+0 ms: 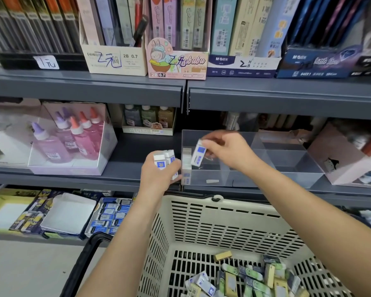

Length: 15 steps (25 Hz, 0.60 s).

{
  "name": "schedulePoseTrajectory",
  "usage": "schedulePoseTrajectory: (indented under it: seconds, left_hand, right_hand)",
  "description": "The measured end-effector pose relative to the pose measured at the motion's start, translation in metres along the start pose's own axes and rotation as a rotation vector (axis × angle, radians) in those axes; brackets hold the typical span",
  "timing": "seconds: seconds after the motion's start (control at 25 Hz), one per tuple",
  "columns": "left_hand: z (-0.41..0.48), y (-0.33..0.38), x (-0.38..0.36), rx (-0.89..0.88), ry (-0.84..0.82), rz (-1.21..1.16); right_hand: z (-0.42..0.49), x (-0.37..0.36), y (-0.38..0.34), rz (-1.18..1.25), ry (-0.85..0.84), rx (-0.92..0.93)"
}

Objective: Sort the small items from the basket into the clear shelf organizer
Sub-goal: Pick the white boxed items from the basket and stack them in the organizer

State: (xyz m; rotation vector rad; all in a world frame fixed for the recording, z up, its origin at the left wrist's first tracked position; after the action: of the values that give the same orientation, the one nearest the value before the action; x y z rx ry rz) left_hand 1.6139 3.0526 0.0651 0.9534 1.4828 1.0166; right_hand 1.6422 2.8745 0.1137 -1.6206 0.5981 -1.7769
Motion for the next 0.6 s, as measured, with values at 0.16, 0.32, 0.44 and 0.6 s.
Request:
schedulePoseTrajectory:
  seconds: [0.16,0.32,0.44,0.6]
  left_hand:
    - [0.004,-0.005,-0.001,-0.059,-0.007,0.215]
    - [0.005,-0.010,-0.004,-0.105,-0.084,0.477]
    - [0.006,-0.009,-0.005,-0.114,-0.090,0.508]
    - [0.010,-0.010,-0.007,-0.120,-0.097,0.529]
  right_hand:
    - [-0.004,-0.006,0.011,-0.270,-0.051,0.031]
    - [-0.015,-0.016,0.012,-0.278,-0.158,0.050]
    - [-0.019,-0.017,0.014,-0.380,-0.229,0.069]
    - [-0.022,-0.020,0.014,-0.458,-0.158,0.077]
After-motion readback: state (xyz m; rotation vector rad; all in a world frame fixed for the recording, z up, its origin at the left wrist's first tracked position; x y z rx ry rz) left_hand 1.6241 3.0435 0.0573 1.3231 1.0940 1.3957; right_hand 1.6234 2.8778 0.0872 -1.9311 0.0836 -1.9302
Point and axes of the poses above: each hand's wrist, its own z-axis towards the middle knuckle, its own x-axis out of the back of the hand, y = z × x, the point moved 1 cm from there along z, towards the middle knuckle, and after that the axes turned 10 degrees about -z, right-handed, at the moved point
